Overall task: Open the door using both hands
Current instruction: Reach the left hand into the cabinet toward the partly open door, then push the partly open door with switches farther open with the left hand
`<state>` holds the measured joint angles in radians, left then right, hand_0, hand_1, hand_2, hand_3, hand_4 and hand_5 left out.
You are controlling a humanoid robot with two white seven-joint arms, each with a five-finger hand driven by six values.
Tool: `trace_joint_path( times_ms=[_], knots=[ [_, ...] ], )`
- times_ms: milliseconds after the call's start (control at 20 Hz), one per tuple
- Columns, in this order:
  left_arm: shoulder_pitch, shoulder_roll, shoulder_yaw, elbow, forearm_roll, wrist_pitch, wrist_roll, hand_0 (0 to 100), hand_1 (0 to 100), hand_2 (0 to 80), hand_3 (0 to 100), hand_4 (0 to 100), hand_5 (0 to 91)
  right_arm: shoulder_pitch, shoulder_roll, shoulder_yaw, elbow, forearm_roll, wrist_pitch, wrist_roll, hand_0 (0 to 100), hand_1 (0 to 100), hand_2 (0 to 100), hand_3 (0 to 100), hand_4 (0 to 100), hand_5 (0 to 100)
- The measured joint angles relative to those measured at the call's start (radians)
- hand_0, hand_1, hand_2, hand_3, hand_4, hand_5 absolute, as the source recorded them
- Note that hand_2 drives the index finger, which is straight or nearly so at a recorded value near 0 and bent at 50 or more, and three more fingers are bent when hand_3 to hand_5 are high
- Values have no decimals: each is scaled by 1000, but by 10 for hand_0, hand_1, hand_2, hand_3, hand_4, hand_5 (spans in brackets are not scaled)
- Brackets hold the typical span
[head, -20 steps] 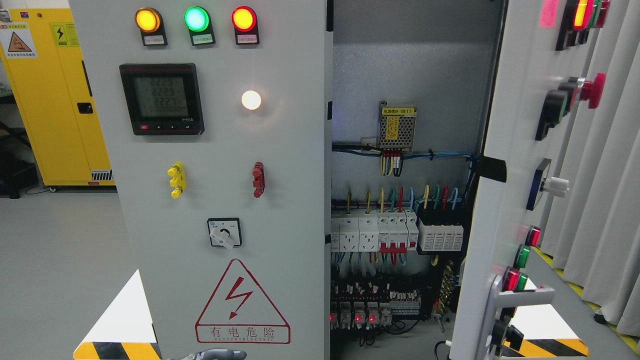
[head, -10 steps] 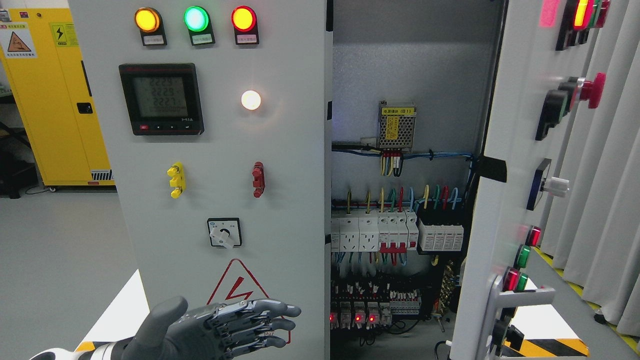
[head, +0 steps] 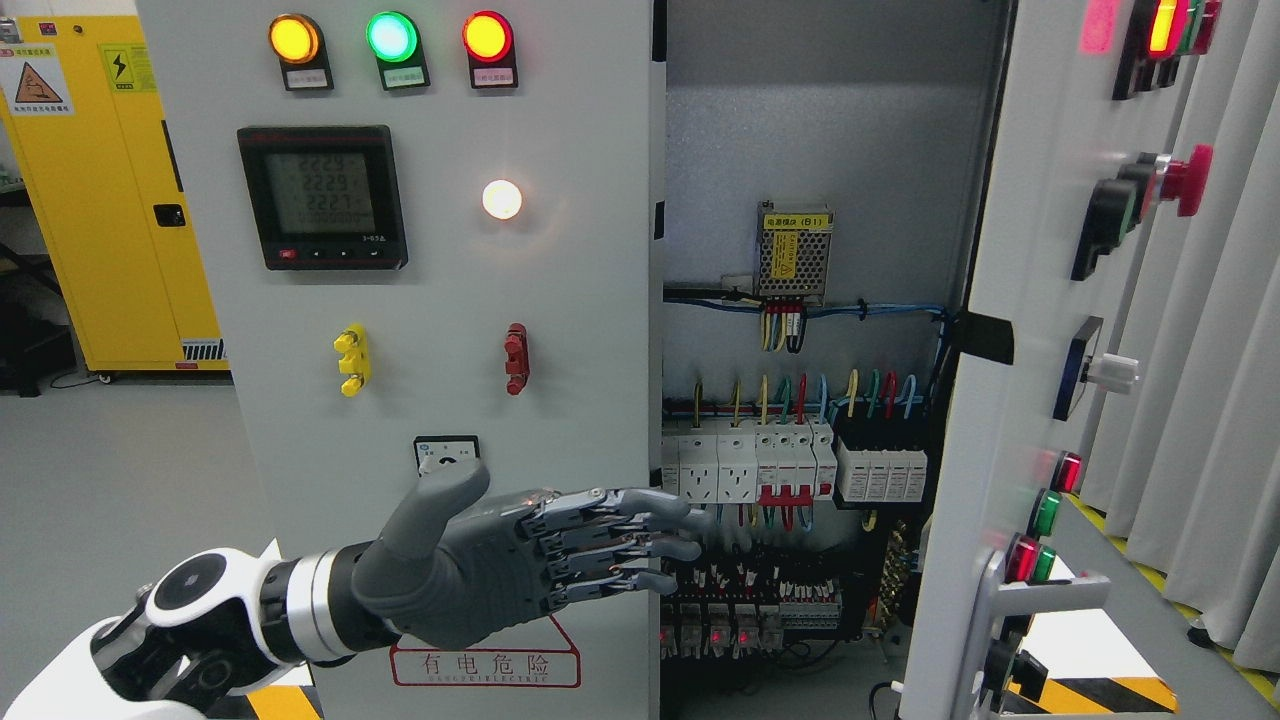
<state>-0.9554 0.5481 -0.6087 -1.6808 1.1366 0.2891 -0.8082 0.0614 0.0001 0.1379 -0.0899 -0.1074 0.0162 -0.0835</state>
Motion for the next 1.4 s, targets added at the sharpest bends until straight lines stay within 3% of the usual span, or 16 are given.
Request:
trace_joint_path(
  times_ms=[451,1151,1402],
  knots=[
    [-167,-167,-78,133,-10,82,12,0,0,0,0,0,0,-1,0,-1,0,0,0,0,246,0,0,0,0,0],
    [-281,-374,-112,289,-67,124,19,0,0,0,0,0,0,-2,0,-1,0,-1,0,0,245,0,0,0,0,0],
    [-292,-412,-112,309,-76,124,91,0,0,0,0,0,0,0,0,0,0,0,0,-3,245,0,0,0,0,0]
  ],
)
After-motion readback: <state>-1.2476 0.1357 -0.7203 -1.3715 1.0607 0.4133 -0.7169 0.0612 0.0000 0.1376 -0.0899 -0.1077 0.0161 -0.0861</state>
